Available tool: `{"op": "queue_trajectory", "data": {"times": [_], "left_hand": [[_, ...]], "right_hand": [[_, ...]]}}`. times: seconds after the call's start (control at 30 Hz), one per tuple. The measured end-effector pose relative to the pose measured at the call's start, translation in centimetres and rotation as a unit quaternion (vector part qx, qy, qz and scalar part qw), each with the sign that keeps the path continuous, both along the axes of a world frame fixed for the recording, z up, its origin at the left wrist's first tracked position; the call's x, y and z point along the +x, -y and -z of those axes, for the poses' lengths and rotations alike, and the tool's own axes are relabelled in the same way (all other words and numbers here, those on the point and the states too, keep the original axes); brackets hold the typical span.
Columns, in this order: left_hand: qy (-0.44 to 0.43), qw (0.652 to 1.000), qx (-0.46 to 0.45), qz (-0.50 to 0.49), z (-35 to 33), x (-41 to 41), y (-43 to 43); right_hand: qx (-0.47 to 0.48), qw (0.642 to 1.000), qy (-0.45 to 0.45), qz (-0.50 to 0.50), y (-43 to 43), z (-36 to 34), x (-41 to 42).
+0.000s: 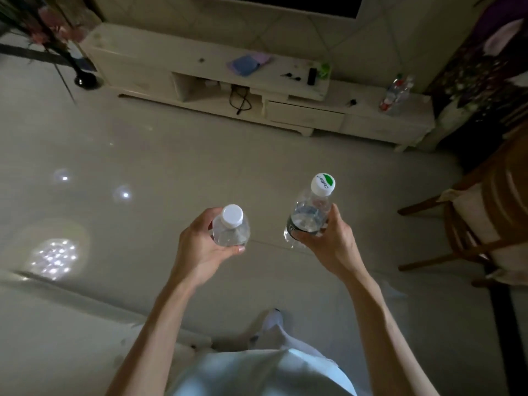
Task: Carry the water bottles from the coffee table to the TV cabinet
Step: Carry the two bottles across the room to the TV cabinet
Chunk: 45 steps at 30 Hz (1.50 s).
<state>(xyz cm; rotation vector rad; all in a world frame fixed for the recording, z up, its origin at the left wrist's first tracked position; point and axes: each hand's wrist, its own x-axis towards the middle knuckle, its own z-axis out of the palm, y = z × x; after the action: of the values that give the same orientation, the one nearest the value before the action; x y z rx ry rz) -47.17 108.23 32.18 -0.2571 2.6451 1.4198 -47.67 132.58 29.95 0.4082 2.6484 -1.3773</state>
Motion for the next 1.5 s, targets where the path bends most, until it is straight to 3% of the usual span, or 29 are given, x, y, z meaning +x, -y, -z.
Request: {"op": "queue_trajectory", "data": {"times": [0.47, 0.77, 1.2, 1.5], "left_hand": [[0.0, 0.976, -0.005, 0.216, -0.1, -11.6, -11.0], [0.007, 0.947, 0.018, 0.322, 0.9, -23.9, -14.0], [0.012, 0.937, 0.031, 0.348, 0.8, -35.3, -17.7], [0.018, 0.935, 0.017, 0.355, 0.8, -39.6, -24.0]], "right_hand": [[0.009, 0.987, 0.031, 0.155, -7.1, 1.0, -3.5], [0.061, 0.97, 0.065, 0.228, -8.8, 0.2, -11.2], [0.029, 0.936, 0.052, 0.346, -11.2, -0.7, -19.0], [0.023, 0.949, 0.056, 0.31, -17.9, 0.5, -24.5]]}}
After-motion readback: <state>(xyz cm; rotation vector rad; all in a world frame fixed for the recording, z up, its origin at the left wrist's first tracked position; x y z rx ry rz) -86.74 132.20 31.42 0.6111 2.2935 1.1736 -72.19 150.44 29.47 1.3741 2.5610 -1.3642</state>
